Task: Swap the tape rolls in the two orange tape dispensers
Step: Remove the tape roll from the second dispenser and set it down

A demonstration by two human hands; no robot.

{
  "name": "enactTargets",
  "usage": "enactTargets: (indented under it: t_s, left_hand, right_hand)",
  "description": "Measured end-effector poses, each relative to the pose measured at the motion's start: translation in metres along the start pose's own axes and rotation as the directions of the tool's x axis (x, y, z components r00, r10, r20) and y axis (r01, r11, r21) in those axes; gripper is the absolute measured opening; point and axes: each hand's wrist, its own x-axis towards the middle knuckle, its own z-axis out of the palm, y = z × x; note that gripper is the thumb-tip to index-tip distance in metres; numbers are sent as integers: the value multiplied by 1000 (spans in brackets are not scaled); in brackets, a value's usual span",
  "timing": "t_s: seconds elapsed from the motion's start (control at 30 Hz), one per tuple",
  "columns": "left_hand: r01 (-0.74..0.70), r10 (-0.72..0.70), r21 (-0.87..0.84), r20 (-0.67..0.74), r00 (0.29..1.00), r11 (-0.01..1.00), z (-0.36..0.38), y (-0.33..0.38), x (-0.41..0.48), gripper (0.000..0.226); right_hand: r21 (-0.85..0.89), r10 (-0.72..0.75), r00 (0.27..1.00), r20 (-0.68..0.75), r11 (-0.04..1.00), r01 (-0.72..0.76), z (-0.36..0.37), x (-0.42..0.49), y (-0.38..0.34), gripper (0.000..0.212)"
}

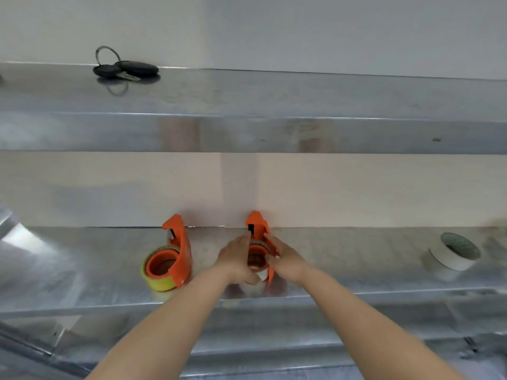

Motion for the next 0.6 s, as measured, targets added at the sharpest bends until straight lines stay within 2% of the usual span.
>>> enactTargets:
  t_s: [0.13, 0.33, 0.47, 0.6]
  left_hand:
    - [-2, 2, -13, 10, 1000, 1000, 10, -1, 6, 111]
    - [-59, 57, -81, -19, 998, 995, 9, -8, 7, 85]
    - [-59, 54, -135, -41, 998, 989, -4, -17, 6, 89]
    - [-121, 114, -161, -51, 992, 980, -21, -19, 4, 92]
  right_hand:
    - [36, 18, 999, -45, 999, -16, 6, 3, 4, 61]
    - [40, 13, 995, -98, 999, -9, 7, 5, 6, 63]
    - [-30, -23, 995, -101, 999, 20, 5, 3, 5, 61]
    - [-64, -11, 996, -92, 998, 5, 3, 2, 5, 60]
